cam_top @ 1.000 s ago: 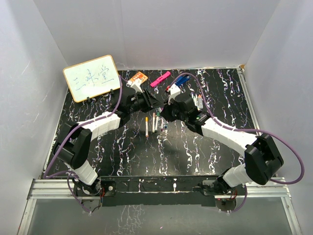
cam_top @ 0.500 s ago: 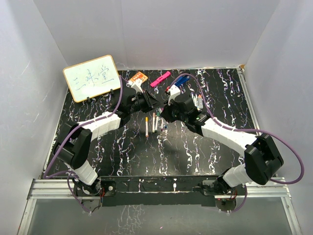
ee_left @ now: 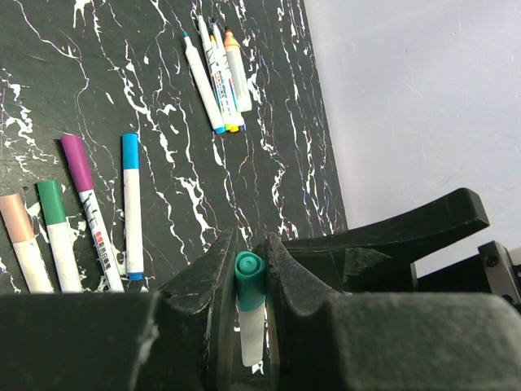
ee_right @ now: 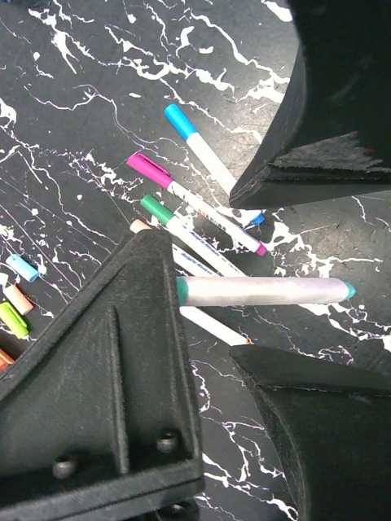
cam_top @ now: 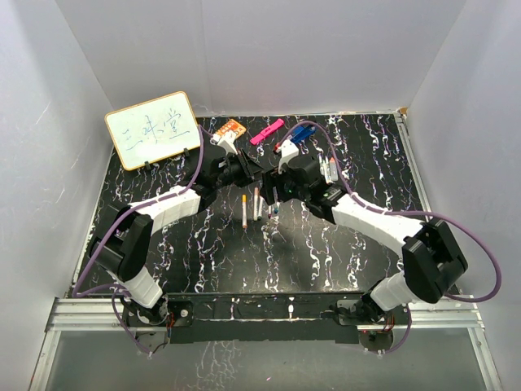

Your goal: Open the pen caps

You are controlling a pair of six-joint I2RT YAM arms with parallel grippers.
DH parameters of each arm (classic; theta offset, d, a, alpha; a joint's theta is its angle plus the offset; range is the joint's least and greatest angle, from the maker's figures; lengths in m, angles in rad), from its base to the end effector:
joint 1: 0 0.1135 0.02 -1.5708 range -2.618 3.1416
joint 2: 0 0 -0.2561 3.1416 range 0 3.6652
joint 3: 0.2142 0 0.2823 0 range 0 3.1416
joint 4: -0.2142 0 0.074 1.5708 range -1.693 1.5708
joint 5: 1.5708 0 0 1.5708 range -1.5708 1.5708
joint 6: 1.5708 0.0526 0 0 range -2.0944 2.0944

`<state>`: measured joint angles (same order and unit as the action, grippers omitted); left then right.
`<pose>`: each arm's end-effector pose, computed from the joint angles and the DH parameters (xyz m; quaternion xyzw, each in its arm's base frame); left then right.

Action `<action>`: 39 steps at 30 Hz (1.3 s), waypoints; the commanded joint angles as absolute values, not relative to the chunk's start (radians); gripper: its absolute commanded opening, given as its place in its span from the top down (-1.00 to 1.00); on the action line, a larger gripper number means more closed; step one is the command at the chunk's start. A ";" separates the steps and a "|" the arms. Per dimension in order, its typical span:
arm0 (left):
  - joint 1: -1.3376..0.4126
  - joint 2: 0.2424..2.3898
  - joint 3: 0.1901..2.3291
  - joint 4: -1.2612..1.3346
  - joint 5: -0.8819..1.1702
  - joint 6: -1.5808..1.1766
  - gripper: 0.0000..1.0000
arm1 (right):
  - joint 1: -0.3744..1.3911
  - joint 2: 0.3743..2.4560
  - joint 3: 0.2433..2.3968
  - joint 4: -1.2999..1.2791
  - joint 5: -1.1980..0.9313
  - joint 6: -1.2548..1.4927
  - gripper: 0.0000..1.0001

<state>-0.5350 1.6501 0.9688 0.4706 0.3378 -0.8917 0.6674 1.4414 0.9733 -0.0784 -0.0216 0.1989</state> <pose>0.3466 -0.2257 0.2158 -0.0319 0.7731 -0.5045 0.3832 0.2886 0.2289 0.2308 -0.2075 0.8466 0.2142 0.4408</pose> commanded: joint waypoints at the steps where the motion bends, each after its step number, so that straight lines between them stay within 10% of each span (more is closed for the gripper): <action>1: -0.540 1.609 0.987 0.489 0.358 -0.880 1.00 | 0.671 1.478 1.044 -0.043 -0.016 0.205 -0.24; 18: -0.539 1.590 0.963 0.483 0.347 -0.879 1.00 | 0.670 1.537 1.104 -0.044 -0.012 0.214 1.00; 39: -0.249 1.776 1.284 0.344 0.263 -0.794 1.00 | 0.669 1.404 0.908 -0.140 -0.005 0.215 1.00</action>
